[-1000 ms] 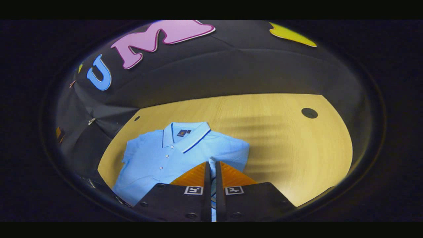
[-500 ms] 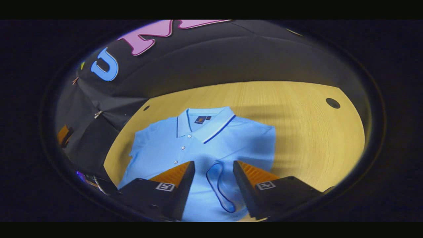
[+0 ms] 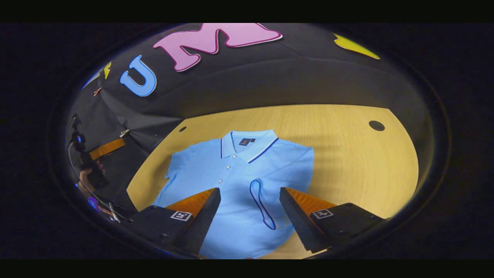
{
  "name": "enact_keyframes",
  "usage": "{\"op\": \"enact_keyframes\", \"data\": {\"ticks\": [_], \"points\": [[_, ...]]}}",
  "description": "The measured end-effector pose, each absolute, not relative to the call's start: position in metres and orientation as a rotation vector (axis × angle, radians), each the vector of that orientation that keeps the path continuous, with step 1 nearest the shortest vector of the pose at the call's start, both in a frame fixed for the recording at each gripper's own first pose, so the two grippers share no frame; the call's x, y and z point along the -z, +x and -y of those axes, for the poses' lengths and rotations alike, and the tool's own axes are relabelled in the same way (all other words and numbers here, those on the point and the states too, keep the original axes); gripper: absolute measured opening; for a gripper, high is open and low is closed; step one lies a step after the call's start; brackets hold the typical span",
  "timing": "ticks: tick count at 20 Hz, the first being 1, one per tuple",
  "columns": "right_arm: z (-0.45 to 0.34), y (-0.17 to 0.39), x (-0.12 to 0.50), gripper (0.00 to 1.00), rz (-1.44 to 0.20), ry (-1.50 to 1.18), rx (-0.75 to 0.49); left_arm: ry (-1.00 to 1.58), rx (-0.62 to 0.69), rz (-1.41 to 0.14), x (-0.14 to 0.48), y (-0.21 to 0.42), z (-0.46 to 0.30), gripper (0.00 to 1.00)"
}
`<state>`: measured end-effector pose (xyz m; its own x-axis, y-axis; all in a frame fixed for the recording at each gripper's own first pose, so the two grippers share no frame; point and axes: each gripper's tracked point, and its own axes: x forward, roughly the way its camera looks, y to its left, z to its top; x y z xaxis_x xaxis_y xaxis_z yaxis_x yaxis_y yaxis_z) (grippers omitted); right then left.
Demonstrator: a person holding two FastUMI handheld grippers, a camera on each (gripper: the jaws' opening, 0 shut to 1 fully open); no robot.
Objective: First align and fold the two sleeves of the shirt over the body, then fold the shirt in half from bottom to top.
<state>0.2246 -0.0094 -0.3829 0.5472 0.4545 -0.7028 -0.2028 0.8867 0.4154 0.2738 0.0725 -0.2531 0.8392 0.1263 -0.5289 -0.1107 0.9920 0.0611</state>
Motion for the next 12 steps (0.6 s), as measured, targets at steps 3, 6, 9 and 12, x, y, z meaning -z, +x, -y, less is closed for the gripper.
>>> {"op": "enact_keyframes", "data": {"ticks": [3,6,9,12], "points": [[0.021,0.196,0.371,0.96,-0.916,0.351,-0.355,0.063,-0.129,-0.639,0.289,0.294,-0.091,0.97],[0.033,0.167,0.370,0.96,-0.925,0.376,-0.298,0.039,-0.142,-0.718,0.329,0.310,-0.103,0.97],[0.047,0.142,0.365,0.96,-0.936,0.413,-0.249,0.024,-0.140,-0.804,0.367,0.323,-0.109,0.97],[0.065,0.125,0.368,0.96,-0.950,0.386,-0.212,0.039,-0.149,-0.878,0.399,0.331,-0.113,0.97]]}}
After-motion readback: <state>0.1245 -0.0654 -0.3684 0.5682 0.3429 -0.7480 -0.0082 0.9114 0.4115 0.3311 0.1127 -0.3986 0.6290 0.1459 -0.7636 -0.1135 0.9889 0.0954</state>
